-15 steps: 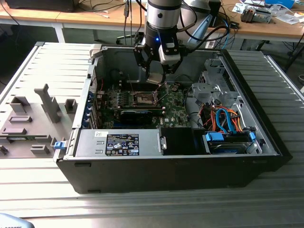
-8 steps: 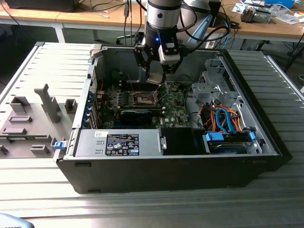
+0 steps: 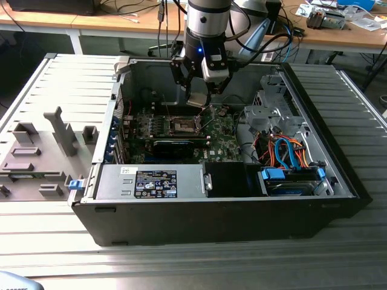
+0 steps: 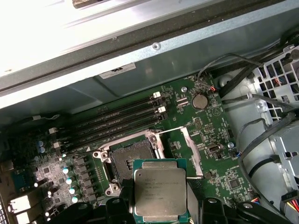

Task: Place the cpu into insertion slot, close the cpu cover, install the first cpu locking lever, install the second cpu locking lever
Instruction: 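Place the cpu into insertion slot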

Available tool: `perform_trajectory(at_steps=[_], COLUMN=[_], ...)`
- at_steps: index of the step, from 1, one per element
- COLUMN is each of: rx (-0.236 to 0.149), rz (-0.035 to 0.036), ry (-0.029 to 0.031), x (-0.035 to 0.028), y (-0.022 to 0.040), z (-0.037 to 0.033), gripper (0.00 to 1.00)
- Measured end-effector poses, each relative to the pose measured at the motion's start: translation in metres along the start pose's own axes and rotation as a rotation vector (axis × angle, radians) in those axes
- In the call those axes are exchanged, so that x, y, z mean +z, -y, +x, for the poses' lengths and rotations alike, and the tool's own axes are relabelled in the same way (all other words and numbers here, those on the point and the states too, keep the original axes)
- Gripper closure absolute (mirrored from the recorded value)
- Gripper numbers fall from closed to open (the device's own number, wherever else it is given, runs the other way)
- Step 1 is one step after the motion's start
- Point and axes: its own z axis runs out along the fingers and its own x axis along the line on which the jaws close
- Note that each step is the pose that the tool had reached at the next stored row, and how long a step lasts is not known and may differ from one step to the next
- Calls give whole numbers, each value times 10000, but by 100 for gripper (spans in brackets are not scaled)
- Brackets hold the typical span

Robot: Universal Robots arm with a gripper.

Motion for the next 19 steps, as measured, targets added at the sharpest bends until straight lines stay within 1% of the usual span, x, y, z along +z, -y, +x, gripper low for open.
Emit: perform_trajectory(at_steps=[19], rx=[157], rz=[8], ry=[10], x=[5], y=[0], z=[0], gripper=[46])
